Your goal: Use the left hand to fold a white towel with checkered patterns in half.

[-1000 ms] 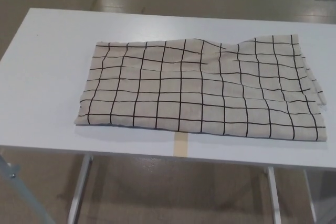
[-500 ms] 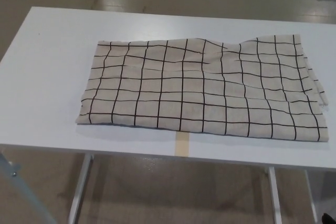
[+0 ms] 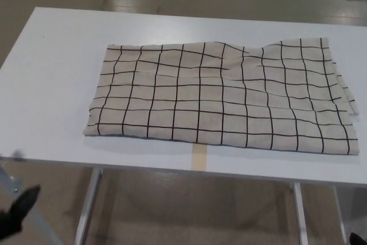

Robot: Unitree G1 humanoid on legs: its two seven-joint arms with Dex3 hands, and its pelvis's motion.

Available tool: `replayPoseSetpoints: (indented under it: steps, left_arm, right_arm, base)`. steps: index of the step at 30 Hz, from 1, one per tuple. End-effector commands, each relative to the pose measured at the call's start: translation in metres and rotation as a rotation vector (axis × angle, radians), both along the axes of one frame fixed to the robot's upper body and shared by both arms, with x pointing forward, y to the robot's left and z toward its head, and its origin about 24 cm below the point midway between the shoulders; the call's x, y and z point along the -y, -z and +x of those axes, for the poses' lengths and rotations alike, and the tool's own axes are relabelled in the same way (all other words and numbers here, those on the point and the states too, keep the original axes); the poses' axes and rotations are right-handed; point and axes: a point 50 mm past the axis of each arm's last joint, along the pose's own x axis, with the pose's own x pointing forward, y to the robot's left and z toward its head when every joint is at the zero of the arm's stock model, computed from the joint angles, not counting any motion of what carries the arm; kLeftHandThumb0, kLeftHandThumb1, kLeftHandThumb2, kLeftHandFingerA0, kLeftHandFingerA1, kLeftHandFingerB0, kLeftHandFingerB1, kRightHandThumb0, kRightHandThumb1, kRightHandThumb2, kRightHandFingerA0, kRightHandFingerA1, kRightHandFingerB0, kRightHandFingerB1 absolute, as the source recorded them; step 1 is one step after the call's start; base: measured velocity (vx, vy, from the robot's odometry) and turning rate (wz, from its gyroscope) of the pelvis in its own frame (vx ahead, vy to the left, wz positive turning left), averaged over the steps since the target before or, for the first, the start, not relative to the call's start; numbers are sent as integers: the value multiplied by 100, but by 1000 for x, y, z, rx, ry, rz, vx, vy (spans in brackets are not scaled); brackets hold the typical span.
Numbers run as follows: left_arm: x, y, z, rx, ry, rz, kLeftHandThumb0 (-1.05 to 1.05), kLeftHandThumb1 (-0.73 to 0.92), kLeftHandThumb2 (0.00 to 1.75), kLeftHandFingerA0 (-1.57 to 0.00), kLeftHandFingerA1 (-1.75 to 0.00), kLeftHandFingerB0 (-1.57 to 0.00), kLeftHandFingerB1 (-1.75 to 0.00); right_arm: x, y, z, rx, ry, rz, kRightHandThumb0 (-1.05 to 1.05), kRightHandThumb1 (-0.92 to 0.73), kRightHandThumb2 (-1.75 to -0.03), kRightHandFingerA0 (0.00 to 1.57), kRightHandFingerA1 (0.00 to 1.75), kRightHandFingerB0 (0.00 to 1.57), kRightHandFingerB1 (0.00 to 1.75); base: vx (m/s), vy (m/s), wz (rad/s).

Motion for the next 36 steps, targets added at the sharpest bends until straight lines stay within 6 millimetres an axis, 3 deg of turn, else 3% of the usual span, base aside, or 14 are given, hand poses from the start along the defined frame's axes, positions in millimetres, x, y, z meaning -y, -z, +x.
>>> replayPoseSetpoints:
  steps: [1, 2, 3, 8, 11, 12, 15, 16, 18, 19, 25, 36]
  left_arm:
    - [52, -61, 35, 165, 223, 588, -55, 36, 67, 0, 0, 0, -3]
    - [54, -60, 40, 153, 228, 606, -55, 36, 67, 0, 0, 0, -5]
    - [57, -59, 48, 135, 234, 631, -57, 37, 69, 0, 0, 0, -8]
    - [66, -54, 82, 39, 258, 757, -62, 39, 71, 0, 0, 0, -10]
    - [73, -50, 106, -20, 257, 848, -63, 40, 72, 0, 0, 0, -10]
    - [75, -50, 110, -30, 253, 869, -63, 40, 72, 0, 0, 0, -10]
    - [79, -46, 122, -65, 243, 928, -62, 39, 72, 0, -2, 0, -12]
    - [81, -44, 129, -87, 241, 956, -55, 48, 55, 0, -8, 0, -17]
    - [83, -43, 135, -106, 239, 989, -55, 48, 55, 0, -8, 0, -17]
    - [84, -41, 139, -126, 241, 1004, -57, 37, 73, 0, -9, 0, -18]
    - [87, -29, 156, -264, 249, 1084, -54, 35, 71, 0, -8, 0, -17]
    - [86, -4, 164, -356, 234, 1112, -47, 42, 64, 0, -5, 0, -16]
  right_arm:
    - [1, -2, -6, 55, 17, -22, -31, -62, -111, 0, 48, 0, 48]
    - [1, -2, -8, 52, 20, -19, -31, -62, -111, 0, 48, 0, 48]
    - [1, -1, -9, 48, 21, -16, -55, -80, -67, 13, 28, 10, 24]
    - [1, -1, -8, 40, 21, -5, -55, -82, -64, 14, 28, 9, 26]
    - [1, -1, -7, 42, 14, -14, -55, -81, -67, 14, 28, 10, 23]
    - [1, -1, -7, 43, 13, -14, -31, -62, -111, 0, 48, 0, 49]
    - [1, -2, -7, 45, 7, -15, -31, -63, -111, 0, 48, 0, 49]
    - [1, -1, -7, 45, 5, -11, -31, -62, -111, 0, 49, 0, 49]
    - [1, -2, -7, 47, 4, -7, -31, -62, -111, 0, 49, 0, 49]
    - [1, -2, -7, 48, 3, -9, -30, -63, -111, 0, 49, 0, 49]
    - [2, -2, -7, 42, 4, -7, -31, -62, -111, 0, 49, 0, 49]
    - [1, -1, -6, 44, 11, -5, -31, -62, -111, 0, 48, 0, 49]
  base:
    - [0, 0, 0]
    - [0, 0, 0]
    - [0, 0, 0]
    - [0, 0, 0]
    - [0, 0, 0]
    - [0, 0, 0]
    - [0, 0, 0]
    - [0, 0, 0]
    - [0, 0, 0]
    - [0, 0, 0]
    - [0, 0, 0]
    - [0, 0, 0]
